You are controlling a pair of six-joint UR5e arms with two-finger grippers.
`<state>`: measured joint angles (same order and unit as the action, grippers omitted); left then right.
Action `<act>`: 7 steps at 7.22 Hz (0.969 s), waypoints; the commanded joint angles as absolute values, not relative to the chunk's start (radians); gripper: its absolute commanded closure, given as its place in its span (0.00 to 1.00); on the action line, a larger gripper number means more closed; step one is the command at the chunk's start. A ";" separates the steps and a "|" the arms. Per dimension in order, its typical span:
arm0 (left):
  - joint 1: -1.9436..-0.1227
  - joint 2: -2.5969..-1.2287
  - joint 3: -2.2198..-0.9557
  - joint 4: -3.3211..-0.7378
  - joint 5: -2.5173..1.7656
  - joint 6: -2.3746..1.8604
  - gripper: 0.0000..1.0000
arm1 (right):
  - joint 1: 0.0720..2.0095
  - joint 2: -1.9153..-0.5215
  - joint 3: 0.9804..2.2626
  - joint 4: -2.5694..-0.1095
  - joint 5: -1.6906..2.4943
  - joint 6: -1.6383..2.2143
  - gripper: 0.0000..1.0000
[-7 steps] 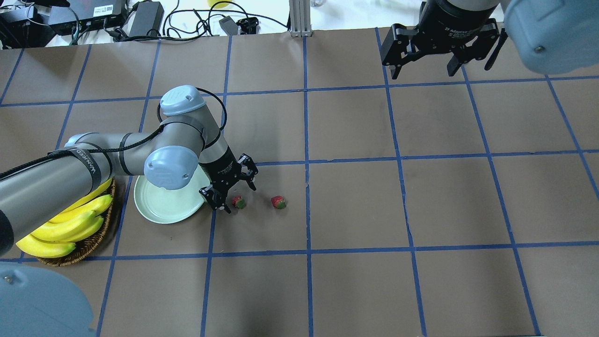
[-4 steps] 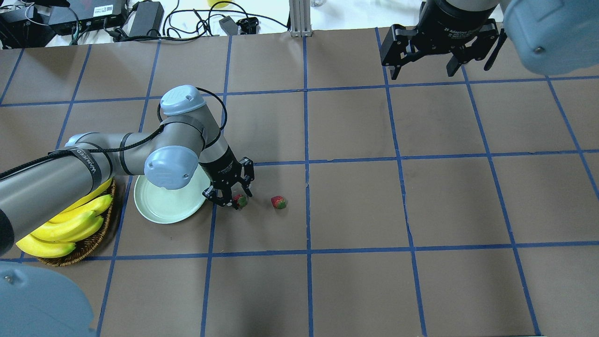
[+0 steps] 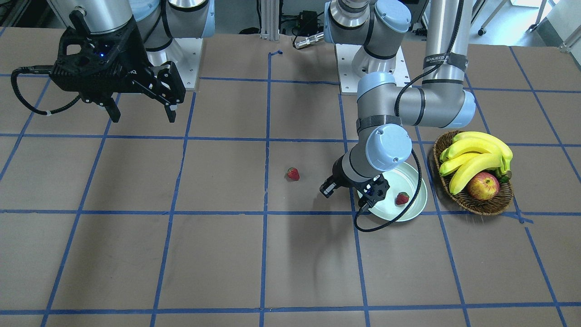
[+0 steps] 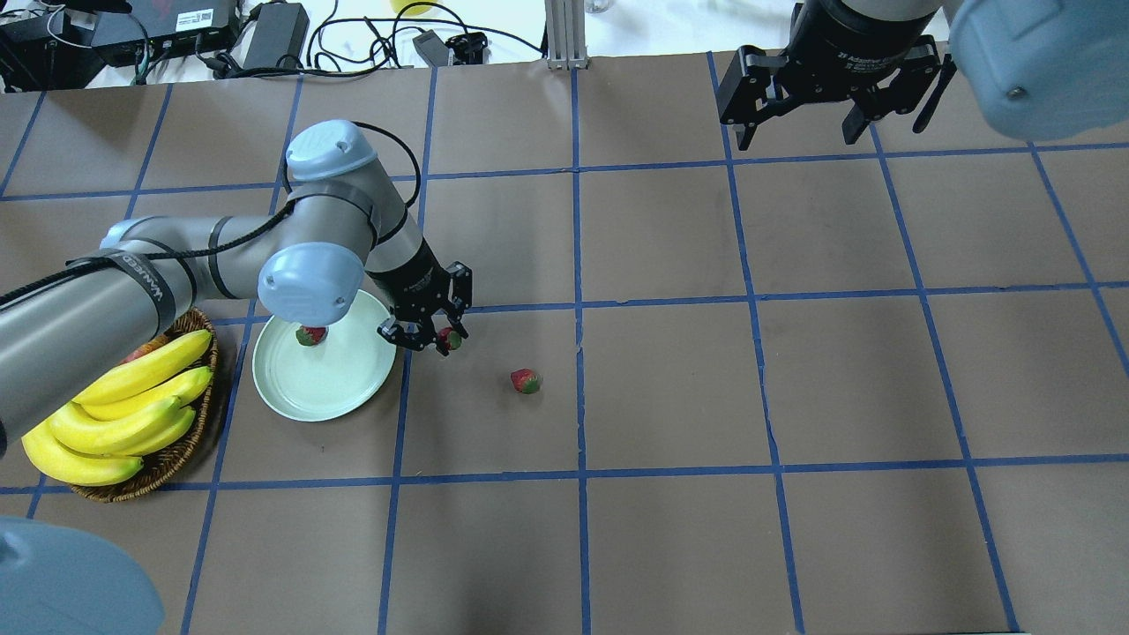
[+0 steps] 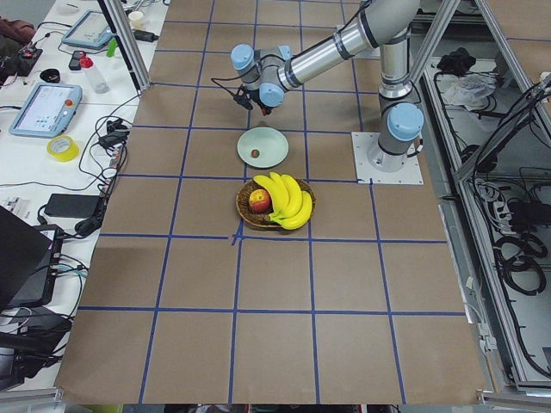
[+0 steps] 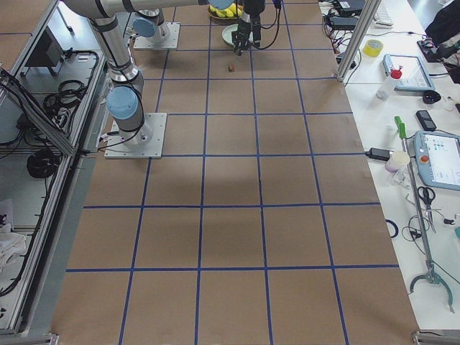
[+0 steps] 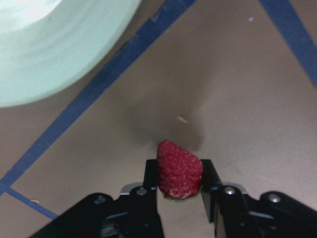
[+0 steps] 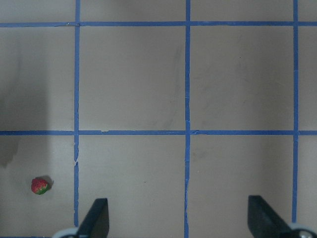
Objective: Collect all strawberries into plate
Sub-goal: 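Carry the strawberry over the plate, lower it and open the left gripper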
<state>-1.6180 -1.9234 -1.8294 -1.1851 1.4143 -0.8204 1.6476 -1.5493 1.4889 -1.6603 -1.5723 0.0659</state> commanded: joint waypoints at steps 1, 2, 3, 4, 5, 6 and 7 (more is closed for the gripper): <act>-1.608 -1.910 -1.706 -1.345 1.579 -0.607 1.00 | 1.646 -1.549 1.488 -1.660 -1.572 0.064 0.00; -1.580 -1.910 -1.710 -1.341 1.588 -0.545 1.00 | 1.646 -1.549 1.488 -1.660 -1.572 0.066 0.00; -1.542 -1.910 -1.729 -1.344 1.624 -0.458 1.00 | 1.646 -1.549 1.488 -1.660 -1.572 0.066 0.00; -1.508 -1.910 -1.767 -1.341 1.628 -0.372 1.00 | 1.646 -1.549 1.488 -1.658 -1.572 0.066 0.00; -1.467 -1.910 -1.798 -1.338 1.628 -0.327 1.00 | 1.646 -1.549 1.488 -1.660 -1.572 0.066 0.00; -1.441 -1.920 -1.801 -1.321 1.631 -0.271 1.00 | 1.646 -1.549 1.488 -1.660 -1.571 0.066 0.00; -1.422 -1.928 -1.808 -1.316 1.647 -0.237 1.00 | 1.646 -1.549 1.488 -1.660 -1.572 0.066 0.00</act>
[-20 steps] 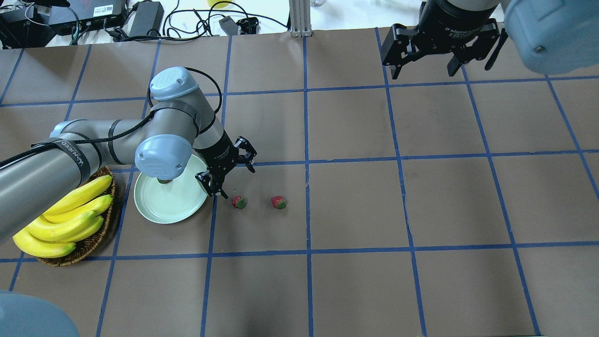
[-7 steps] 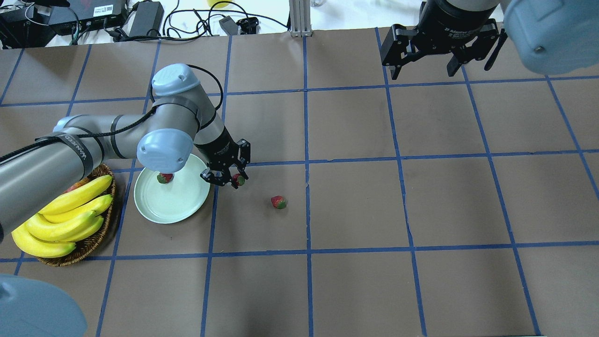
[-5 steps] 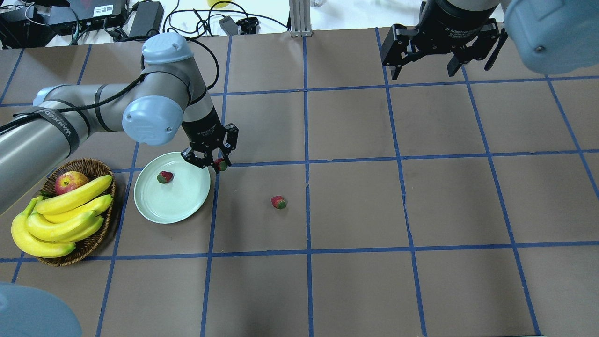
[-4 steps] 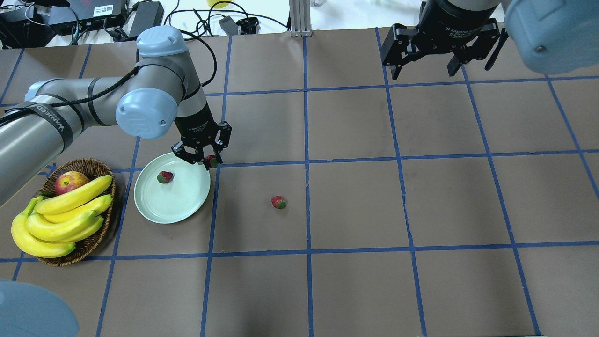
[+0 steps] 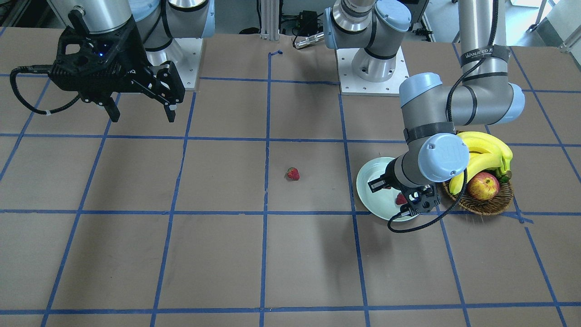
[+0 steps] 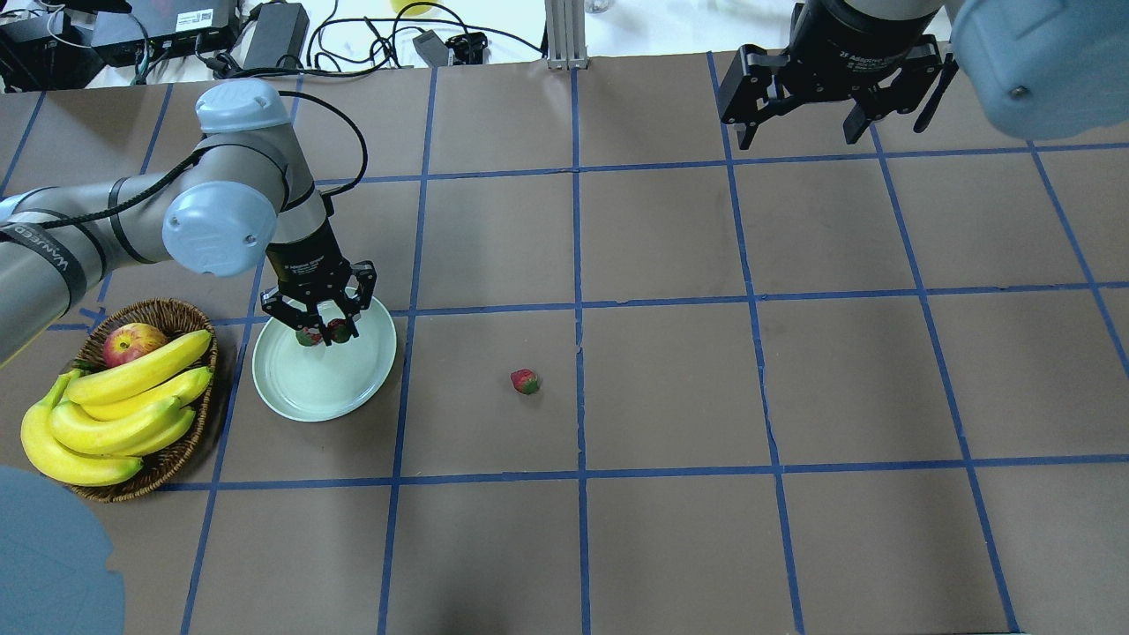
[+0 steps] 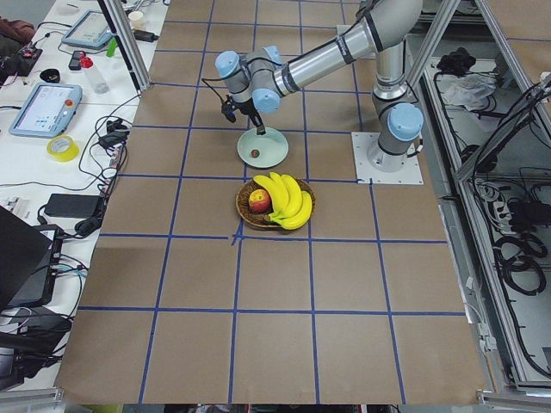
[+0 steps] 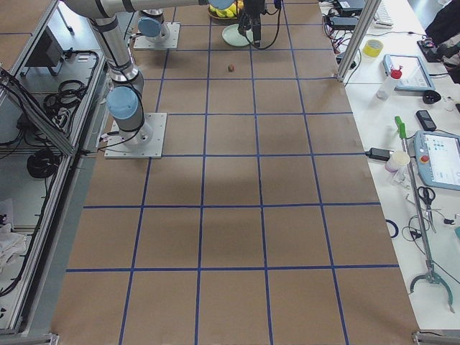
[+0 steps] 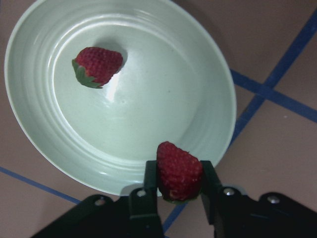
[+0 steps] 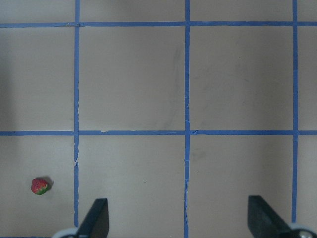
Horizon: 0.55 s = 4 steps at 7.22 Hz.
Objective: Collect all strawberries into plate
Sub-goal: 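Carry the strawberry over the plate, lower it and open the left gripper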
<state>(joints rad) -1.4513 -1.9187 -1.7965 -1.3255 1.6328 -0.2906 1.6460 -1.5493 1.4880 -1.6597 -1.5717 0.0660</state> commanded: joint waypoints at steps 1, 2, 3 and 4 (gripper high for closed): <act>-1.410 -1.927 -1.813 -1.315 1.654 -0.233 1.00 | 1.646 -1.549 1.488 -1.660 -1.572 0.066 0.00; -1.407 -1.933 -1.815 -1.310 1.654 -0.232 1.00 | 1.647 -1.549 1.488 -1.660 -1.571 0.066 0.00; -1.407 -1.934 -1.815 -1.309 1.654 -0.232 0.89 | 1.646 -1.549 1.489 -1.660 -1.571 0.066 0.00; -1.407 -1.934 -1.815 -1.312 1.652 -0.248 0.01 | 1.646 -1.549 1.488 -1.660 -1.571 0.066 0.00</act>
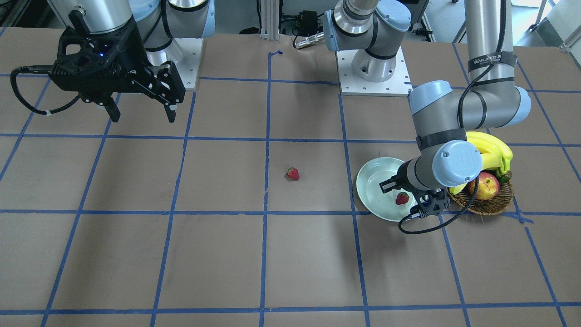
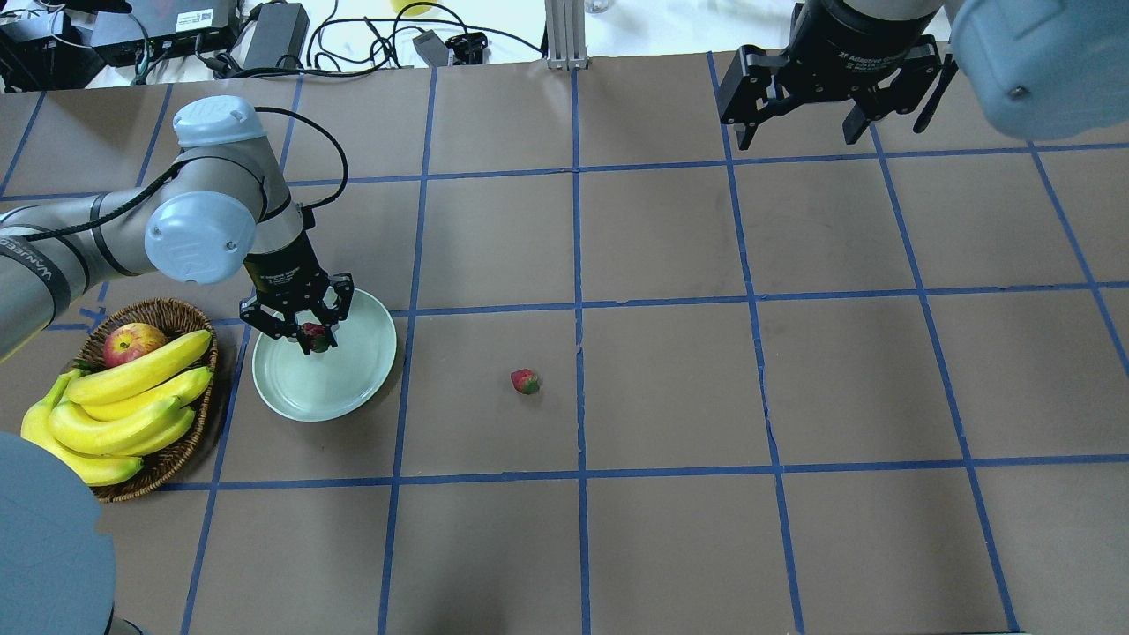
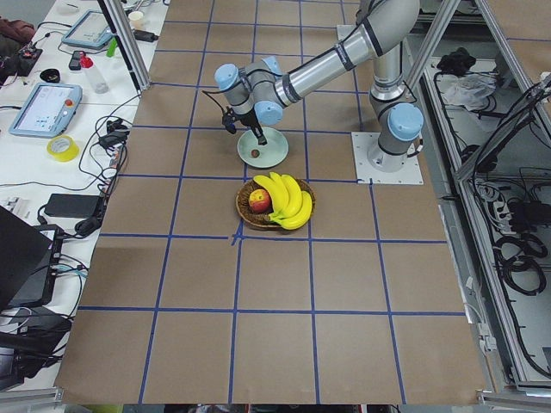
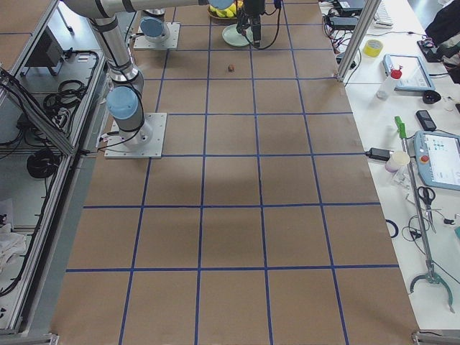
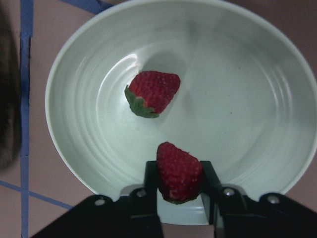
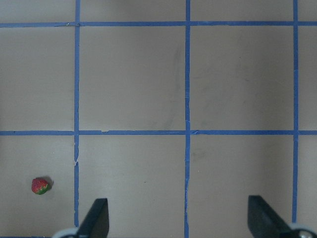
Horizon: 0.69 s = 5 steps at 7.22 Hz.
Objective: Collect all strawberries into plate
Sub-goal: 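Carry the strawberry over the plate, lower it and open the left gripper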
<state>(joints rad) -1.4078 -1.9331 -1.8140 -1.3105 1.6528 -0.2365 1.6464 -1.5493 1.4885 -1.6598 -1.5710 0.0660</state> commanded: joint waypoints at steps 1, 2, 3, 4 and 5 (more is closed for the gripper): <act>-1.407 -1.933 -1.815 -1.312 1.649 -0.247 0.00 | 1.647 -1.549 1.488 -1.660 -1.572 0.066 0.00; -1.407 -1.927 -1.812 -1.309 1.648 -0.245 0.00 | 1.646 -1.549 1.489 -1.660 -1.572 0.066 0.00; -1.410 -1.918 -1.799 -1.316 1.640 -0.247 0.00 | 1.646 -1.549 1.488 -1.660 -1.572 0.066 0.00; -1.426 -1.904 -1.796 -1.307 1.612 -0.250 0.00 | 1.647 -1.549 1.489 -1.660 -1.571 0.066 0.00; -1.448 -1.898 -1.795 -1.304 1.577 -0.264 0.00 | 1.647 -1.549 1.489 -1.660 -1.571 0.066 0.00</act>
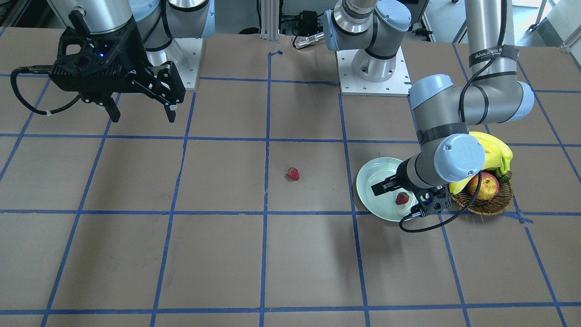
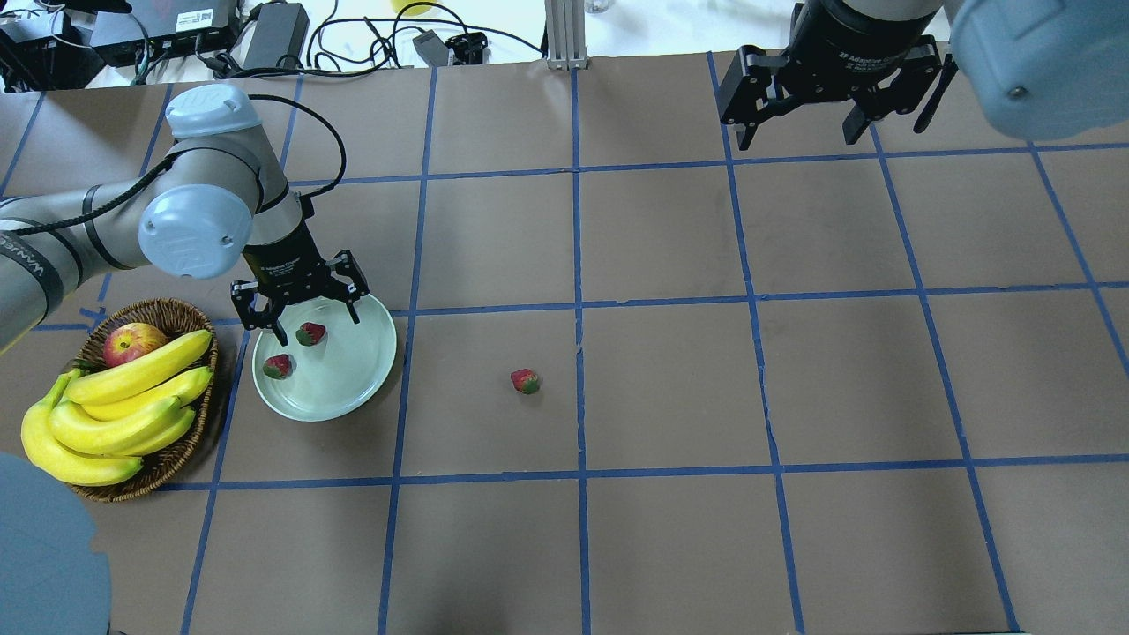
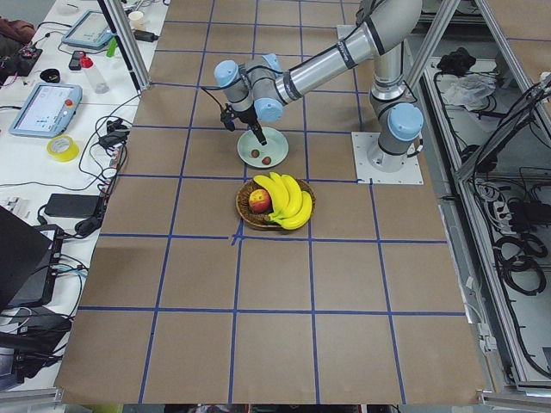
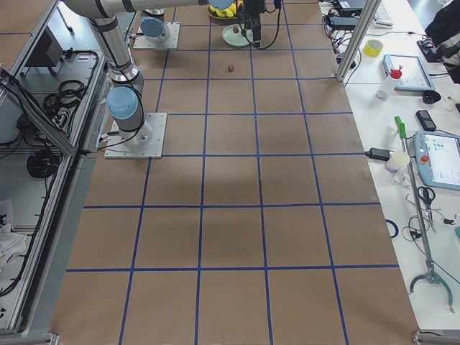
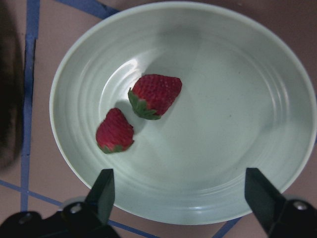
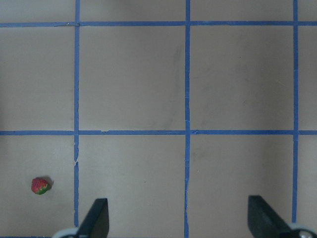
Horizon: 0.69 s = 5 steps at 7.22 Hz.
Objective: Collect all strawberries into plate
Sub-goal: 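Carry the strawberry over the plate, lower it and open the left gripper, then move the left gripper out to the last strawberry on the table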
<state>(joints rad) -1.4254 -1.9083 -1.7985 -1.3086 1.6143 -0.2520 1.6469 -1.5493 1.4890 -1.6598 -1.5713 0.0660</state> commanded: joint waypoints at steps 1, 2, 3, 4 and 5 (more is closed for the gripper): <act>-1.475 -1.893 -1.784 -1.284 1.495 -0.352 0.00 | 1.646 -1.549 1.489 -1.660 -1.571 0.066 0.00; -1.521 -1.894 -1.783 -1.254 1.449 -0.482 0.00 | 1.646 -1.549 1.488 -1.660 -1.571 0.066 0.00; -1.567 -1.899 -1.782 -1.249 1.389 -0.599 0.00 | 1.646 -1.549 1.488 -1.658 -1.571 0.066 0.00; -1.598 -1.907 -1.789 -1.208 1.309 -0.724 0.00 | 1.646 -1.549 1.488 -1.660 -1.571 0.066 0.00; -1.627 -1.917 -1.792 -1.150 1.280 -0.836 0.00 | 1.646 -1.549 1.488 -1.658 -1.571 0.066 0.00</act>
